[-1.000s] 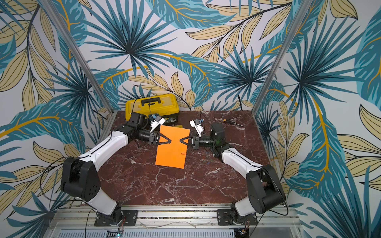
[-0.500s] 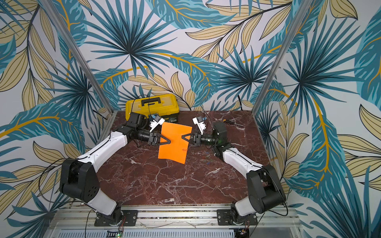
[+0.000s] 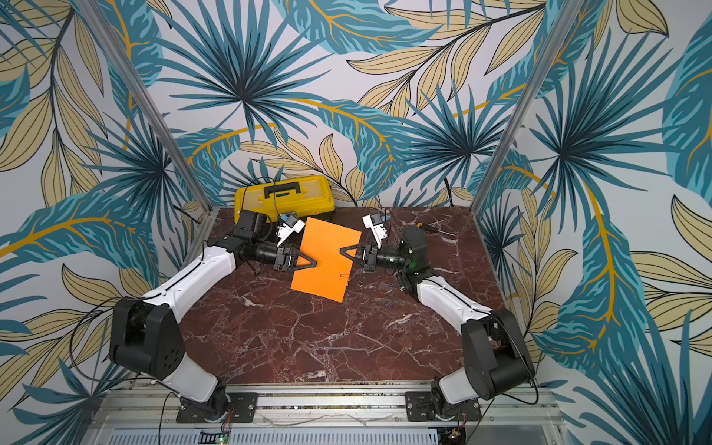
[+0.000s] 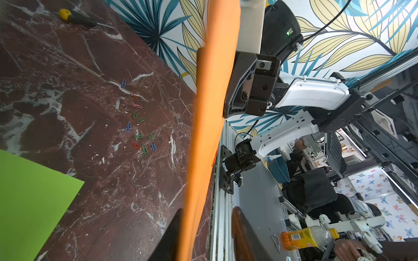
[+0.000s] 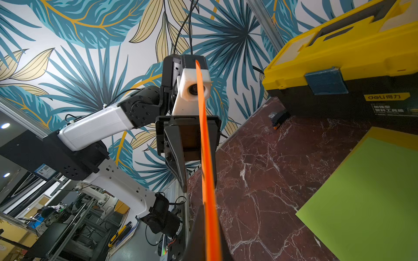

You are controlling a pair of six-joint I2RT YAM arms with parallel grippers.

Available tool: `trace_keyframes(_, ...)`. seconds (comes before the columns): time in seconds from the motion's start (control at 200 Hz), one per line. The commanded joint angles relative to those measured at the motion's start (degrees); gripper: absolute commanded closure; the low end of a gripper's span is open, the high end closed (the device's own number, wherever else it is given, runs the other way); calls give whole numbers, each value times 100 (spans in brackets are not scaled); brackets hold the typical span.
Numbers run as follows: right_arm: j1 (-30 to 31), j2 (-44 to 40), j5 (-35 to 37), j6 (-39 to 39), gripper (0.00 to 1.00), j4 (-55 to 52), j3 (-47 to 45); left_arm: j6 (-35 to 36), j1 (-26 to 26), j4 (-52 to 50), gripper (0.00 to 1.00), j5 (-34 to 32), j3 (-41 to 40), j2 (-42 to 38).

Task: Unclip the paperclips from the documents
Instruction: Adjust the document.

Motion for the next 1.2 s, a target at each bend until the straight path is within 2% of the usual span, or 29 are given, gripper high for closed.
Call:
trace_keyframes(0.0, -21, -136, 21, 82, 100, 211, -20, 10, 30, 112, 75, 69, -63, -78)
trace_keyframes(0.26, -20, -106, -8, 89, 100, 191, -2, -24, 18, 107, 100, 73, -53, -41)
trace_keyframes(0.33, -20, -107, -23, 30, 100, 67, 15, -23, 14, 116, 100, 76, -45, -51)
trace_keyframes(0.516, -27, -118, -52, -178, 71, -262, -22, -13, 23, 168, 100, 94, -52, -113)
trace_keyframes(0.666, -30, 122, -330, 46, 59, -11, -91, -22, 73, 202, 100, 130, -45, -198)
trace_keyframes(0.831, 12, 379, -584, 393, 55, 490, -238, -30, 134, 204, 100, 144, -61, -238)
trace_keyframes(1.197, 91, 354, -726, 43, 55, -10, -397, -37, 223, 204, 100, 139, -43, -262)
